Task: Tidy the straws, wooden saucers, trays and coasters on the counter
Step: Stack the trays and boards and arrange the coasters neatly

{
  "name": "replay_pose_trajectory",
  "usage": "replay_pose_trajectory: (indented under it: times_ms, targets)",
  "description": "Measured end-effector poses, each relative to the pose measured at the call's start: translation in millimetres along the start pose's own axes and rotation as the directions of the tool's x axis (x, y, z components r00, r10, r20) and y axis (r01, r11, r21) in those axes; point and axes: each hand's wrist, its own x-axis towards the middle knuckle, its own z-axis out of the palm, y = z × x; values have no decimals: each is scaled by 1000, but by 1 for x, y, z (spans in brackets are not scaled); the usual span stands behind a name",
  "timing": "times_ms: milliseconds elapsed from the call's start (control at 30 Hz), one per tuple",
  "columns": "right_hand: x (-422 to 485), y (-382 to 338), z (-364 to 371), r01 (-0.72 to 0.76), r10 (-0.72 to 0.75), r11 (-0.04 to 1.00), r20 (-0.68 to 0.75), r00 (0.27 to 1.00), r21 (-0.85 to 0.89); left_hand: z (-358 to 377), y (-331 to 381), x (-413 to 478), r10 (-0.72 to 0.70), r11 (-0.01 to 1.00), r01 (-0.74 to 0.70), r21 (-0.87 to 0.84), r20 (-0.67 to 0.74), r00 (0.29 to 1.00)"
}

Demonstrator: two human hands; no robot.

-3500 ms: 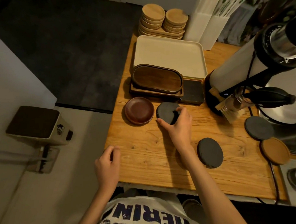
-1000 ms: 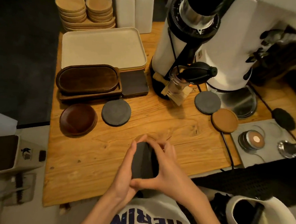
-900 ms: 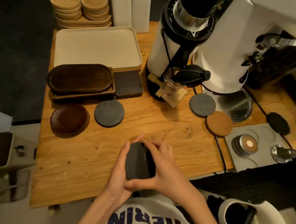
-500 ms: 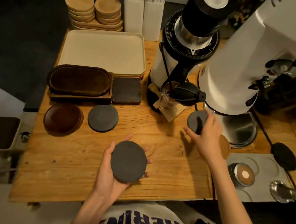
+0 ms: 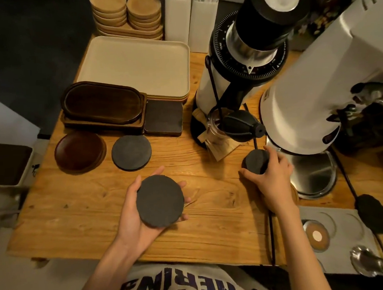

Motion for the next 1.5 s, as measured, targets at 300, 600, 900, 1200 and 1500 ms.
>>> replay_pose_trajectory:
  times_ms: [300, 600, 900, 1200, 1500]
  targets:
    - [-102, -51, 15, 191, -207, 977, 191, 960, 100, -5, 6, -4, -44, 987, 44, 155, -2, 999]
    - [-157, -145, 64, 536, -570, 822, 291, 768, 195, -16, 19, -34, 0, 951, 58, 304, -185, 983]
    - [-180, -190, 100, 568, -623, 781, 380, 683, 259, -49, 57, -66, 54, 985, -19, 170, -204, 977]
    - [-185, -220, 117, 597, -631, 766, 457, 627, 240, -79, 86, -85, 40, 989, -10, 148, -196, 980]
    - [-141, -228, 141, 487, -505, 862, 309, 806, 138, -118, 125, -88, 176, 871, -67, 486, -184, 967]
